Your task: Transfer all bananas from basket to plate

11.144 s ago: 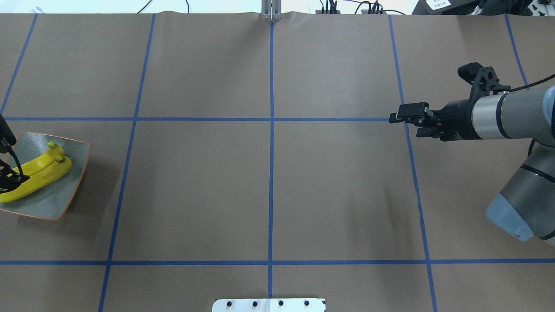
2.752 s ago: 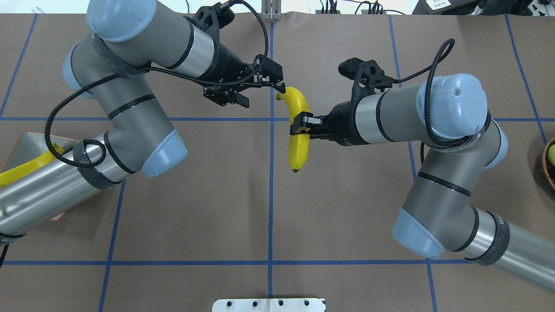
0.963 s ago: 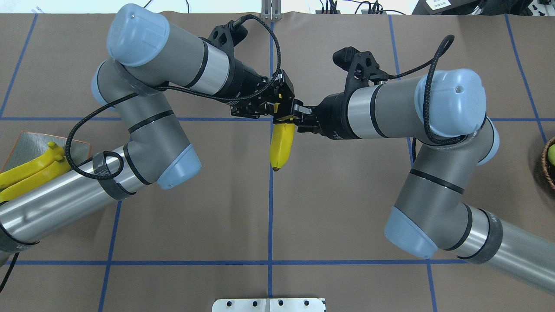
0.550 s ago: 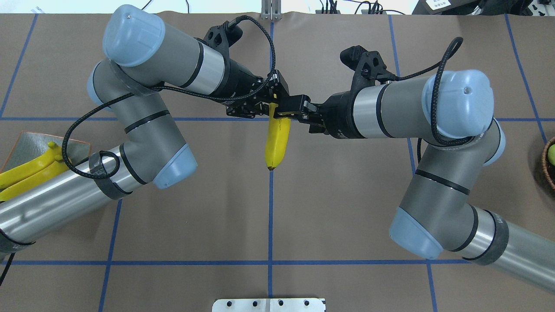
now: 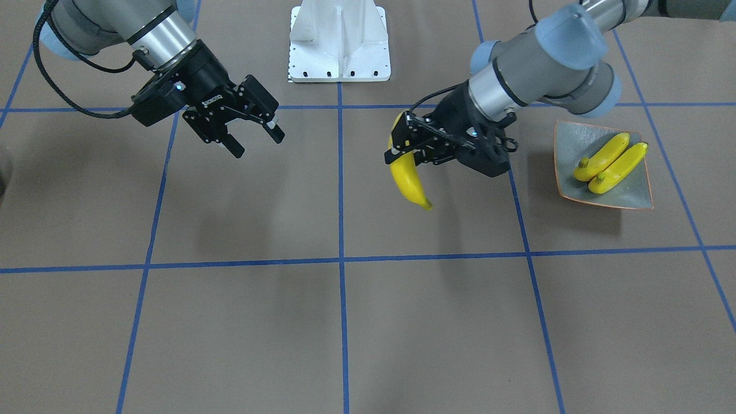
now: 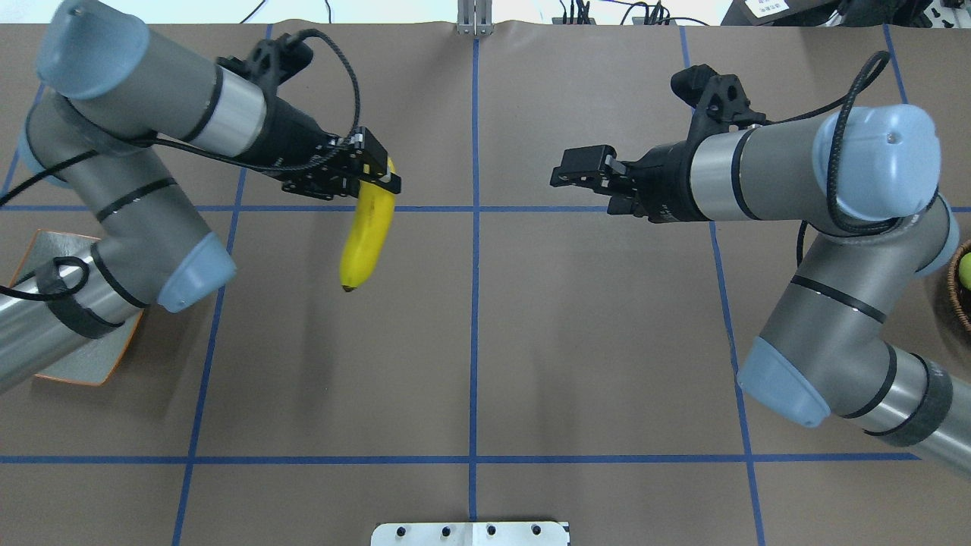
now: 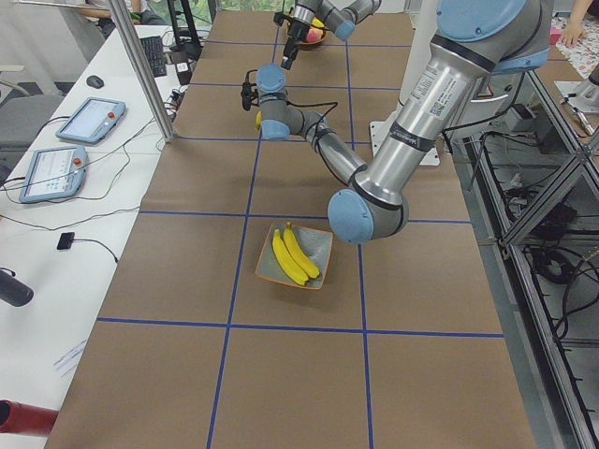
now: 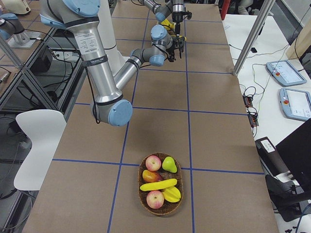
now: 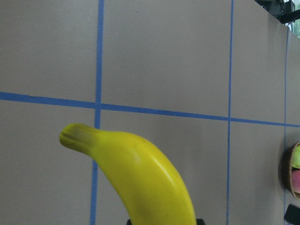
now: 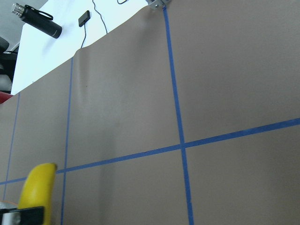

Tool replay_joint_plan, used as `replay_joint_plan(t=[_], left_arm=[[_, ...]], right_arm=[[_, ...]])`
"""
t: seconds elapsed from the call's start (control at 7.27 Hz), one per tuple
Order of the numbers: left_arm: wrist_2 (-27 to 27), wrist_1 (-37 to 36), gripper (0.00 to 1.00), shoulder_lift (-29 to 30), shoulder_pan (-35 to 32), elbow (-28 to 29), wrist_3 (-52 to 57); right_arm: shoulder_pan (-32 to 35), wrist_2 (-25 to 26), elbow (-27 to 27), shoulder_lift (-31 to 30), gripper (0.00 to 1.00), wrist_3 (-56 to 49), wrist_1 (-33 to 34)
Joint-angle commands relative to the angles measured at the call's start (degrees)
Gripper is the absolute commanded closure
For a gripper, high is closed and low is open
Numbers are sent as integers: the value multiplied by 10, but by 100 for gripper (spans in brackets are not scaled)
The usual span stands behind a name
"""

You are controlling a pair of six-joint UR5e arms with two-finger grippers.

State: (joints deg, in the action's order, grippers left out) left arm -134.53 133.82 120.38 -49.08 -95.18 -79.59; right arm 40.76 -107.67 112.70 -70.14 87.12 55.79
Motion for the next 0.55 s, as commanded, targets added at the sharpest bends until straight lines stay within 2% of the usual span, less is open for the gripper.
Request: replay_joint_plan(t=[0.0,0.28,0.41], left_arm=[[-32,-1,100,-102,-37,-43,131],[-31,-58,100,-193,-47,-98,328],[-28,-132,100,-215,-52,-141,402]], right_arm=[[23,-10,6,-38,0,-2,-1],[47,-5,6,-63,0,-5,0],[56,-7,2,-85,0,-5,0]])
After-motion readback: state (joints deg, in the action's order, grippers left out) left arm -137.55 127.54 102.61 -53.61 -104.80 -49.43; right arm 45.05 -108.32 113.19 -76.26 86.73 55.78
